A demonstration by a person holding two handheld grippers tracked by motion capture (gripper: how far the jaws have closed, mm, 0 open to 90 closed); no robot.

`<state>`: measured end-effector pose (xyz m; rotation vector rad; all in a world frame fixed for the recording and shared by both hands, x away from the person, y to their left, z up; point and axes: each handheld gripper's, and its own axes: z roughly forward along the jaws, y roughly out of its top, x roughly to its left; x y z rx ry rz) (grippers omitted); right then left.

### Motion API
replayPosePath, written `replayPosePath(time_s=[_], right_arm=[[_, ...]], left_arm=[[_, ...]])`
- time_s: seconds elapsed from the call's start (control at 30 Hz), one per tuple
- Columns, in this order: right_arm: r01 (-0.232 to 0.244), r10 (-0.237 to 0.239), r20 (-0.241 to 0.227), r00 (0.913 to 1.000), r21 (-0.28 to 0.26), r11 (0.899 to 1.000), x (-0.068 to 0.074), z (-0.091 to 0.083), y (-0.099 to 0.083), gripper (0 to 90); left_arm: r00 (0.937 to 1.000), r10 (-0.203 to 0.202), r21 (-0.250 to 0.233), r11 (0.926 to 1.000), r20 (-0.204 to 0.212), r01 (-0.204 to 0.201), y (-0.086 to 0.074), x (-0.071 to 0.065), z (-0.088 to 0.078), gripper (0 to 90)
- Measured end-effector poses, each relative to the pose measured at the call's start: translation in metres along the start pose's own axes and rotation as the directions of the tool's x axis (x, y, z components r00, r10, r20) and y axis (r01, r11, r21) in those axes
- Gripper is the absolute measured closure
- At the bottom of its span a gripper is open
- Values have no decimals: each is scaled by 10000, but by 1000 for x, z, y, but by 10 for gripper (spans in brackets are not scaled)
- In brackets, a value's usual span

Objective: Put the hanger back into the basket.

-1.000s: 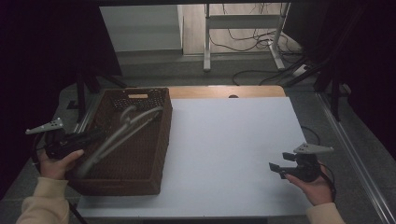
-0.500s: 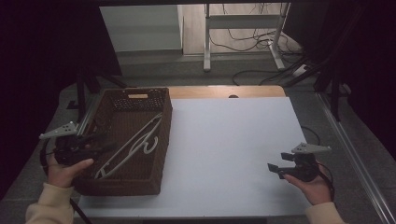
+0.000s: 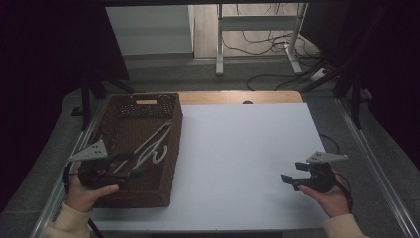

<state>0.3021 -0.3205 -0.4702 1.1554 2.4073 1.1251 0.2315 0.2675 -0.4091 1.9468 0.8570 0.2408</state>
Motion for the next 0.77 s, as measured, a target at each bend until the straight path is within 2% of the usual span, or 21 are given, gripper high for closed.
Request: replayPosePath(time_s=[0.13,0.17,0.3,0.77], right_arm=[[239,-239,-216,9995,-5,9997,4,2,1,224],[339,-339,-304,9990,-3,9994,7,3,2,223],[570,-573,-438,9974,-99,9983,11,2,3,223],[657,-669,-331,9972,-353,9972,12,-2,5,226]], left_arm=[[9998,-2,93,10000,-198,4,-6,-11,9,254],[9988,34,187,9998,-495,-25,-10,-16,12,251],[9977,-33,255,9997,-676,51,-16,-20,16,245],[9964,-215,179,9996,-815,231,-16,-19,14,227]])
